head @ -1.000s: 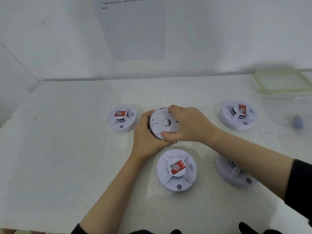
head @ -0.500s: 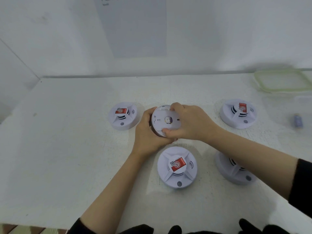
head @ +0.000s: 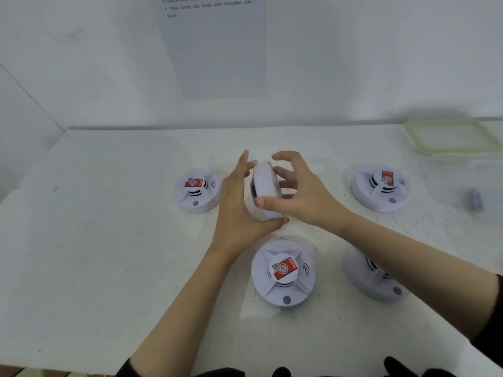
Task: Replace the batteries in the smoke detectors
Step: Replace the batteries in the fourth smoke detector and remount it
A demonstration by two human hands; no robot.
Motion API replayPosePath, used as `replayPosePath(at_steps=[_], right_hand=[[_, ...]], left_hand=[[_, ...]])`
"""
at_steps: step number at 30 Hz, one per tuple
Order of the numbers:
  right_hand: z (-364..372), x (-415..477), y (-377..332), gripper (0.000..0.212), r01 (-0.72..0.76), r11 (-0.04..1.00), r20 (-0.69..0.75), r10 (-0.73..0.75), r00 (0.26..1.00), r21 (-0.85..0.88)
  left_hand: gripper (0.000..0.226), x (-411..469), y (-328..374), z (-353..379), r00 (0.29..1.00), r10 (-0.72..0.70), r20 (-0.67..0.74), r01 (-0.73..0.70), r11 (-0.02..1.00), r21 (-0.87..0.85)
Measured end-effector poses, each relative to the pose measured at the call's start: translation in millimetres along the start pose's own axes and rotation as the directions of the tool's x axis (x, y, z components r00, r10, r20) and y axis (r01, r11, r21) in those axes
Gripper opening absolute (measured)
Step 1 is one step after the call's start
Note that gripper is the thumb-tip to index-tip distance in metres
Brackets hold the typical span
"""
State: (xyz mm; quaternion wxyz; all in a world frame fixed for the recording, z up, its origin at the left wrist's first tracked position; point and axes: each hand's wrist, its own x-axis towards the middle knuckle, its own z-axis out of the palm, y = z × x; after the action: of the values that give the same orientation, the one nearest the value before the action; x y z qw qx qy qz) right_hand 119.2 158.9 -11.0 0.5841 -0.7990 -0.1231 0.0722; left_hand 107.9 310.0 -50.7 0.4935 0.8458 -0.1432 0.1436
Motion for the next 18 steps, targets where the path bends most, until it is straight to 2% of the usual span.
replayPosePath(at_steps=[3, 6, 10, 13, 18], right_hand=[[-7.2, 1.2, 0.2, 0.058, -0.036, 0.942, 0.061, 0.016, 0.998, 0.334], [-13.4, 2.9, 4.2, 0.049, -0.084, 0.87, 0.084, 0.049, 0.995, 0.486], [-23.7, 2.5, 11.9, 0.052, -0.146, 0.866, 0.16, 0.077, 0.984, 0.478], [-30.2, 2.0, 16.8, 0.057, -0.2, 0.871, 0.225, 0.106, 0.969, 0.448], [-31.9, 3.6, 24.9, 0.066, -0.228, 0.91, 0.249, 0.146, 0.958, 0.345]], left_hand=[[0.121, 3.1, -2.6, -2.1, 0.996, -0.08, 0.038, 0.084, 0.992, -0.094], [0.109, 4.2, -5.3, -1.9, 0.982, -0.161, 0.104, 0.181, 0.954, -0.237], [0.097, 5.3, -8.3, -4.6, 0.977, -0.187, 0.099, 0.207, 0.943, -0.262], [0.102, 4.5, -11.3, -3.7, 0.977, -0.197, 0.077, 0.21, 0.949, -0.237], [0.104, 2.5, -16.9, -0.9, 0.979, -0.198, 0.056, 0.205, 0.959, -0.193]])
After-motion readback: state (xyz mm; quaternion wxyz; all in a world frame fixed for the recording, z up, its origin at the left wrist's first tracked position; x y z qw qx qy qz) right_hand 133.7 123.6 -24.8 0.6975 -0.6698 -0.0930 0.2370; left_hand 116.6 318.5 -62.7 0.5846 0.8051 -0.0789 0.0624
